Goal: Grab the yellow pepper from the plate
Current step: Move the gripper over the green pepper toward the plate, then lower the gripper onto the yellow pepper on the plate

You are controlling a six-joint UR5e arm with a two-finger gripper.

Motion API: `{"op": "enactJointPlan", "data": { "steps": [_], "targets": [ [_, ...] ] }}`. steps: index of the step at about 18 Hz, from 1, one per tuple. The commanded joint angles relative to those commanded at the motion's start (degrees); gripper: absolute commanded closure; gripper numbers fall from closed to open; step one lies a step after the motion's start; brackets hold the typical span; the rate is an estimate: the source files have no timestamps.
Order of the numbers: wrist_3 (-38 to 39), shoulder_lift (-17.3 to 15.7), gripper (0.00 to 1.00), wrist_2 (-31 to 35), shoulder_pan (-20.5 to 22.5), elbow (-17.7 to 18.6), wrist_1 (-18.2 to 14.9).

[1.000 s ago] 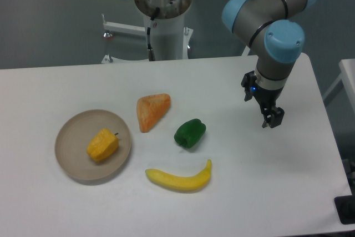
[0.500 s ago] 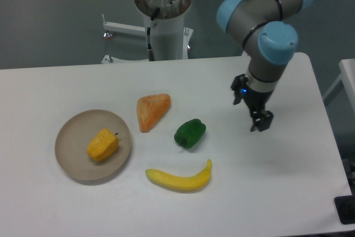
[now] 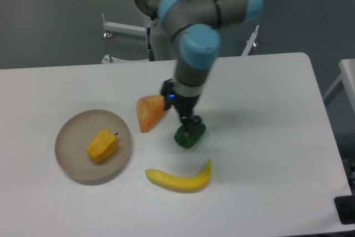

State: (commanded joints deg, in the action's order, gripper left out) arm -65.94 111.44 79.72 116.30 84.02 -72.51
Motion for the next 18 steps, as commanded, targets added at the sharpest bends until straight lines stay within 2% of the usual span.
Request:
{"op": "enactJointPlan", "data": {
  "steps": [1,3,5,9,16,18],
  "targets": [
    [3.77,0.7,0.0,0.0,-2.28,0.0,0.09],
    [9.31,1.75,0.0,0.0,-4.05,-0.09,0.78],
    [13.46,3.34,0.0,0.26,-6.6,0.0,4.38],
    [22.41,7.46,0.0,0.61,-9.5,-0.26,7.02],
    [25.6,9.67,0.0,1.23,-11.35,-0.17,7.03],
    [25.6,11.07,0.0,1.41,-11.44,-0.17,7.99]
  ]
}}
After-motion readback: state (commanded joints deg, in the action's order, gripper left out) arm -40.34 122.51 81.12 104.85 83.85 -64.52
